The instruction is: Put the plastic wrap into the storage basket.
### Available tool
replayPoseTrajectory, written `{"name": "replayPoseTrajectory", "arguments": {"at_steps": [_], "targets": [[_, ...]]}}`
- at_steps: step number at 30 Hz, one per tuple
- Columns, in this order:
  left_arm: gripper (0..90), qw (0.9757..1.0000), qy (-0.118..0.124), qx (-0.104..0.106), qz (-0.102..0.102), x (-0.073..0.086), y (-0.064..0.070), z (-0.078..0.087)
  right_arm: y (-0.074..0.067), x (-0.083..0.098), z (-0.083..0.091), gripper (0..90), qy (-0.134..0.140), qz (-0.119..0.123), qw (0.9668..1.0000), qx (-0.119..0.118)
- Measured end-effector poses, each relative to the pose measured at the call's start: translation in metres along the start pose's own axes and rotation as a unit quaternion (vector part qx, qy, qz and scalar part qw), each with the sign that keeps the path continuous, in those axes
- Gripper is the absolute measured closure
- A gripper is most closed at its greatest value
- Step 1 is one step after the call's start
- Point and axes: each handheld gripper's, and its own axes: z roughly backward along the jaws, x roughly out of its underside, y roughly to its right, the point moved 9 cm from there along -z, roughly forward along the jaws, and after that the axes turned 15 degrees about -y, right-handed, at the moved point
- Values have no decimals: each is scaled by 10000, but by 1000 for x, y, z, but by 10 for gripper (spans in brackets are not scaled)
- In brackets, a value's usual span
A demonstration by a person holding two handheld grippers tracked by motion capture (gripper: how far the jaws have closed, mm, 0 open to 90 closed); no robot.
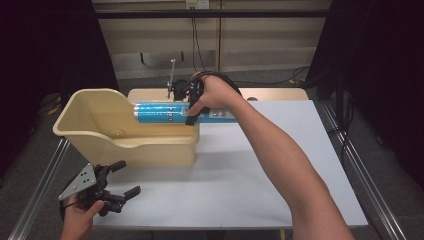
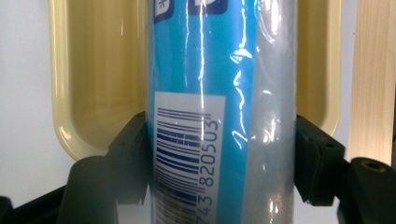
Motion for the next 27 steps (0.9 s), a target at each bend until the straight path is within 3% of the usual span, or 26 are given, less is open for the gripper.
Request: {"name": "replayPoseTrajectory", "arguments": {"at_steps": [27], "targets": [[0, 9999, -62, 80, -14, 1, 1, -3, -1, -15, -1, 307, -35, 5, 10000, 20]]}}
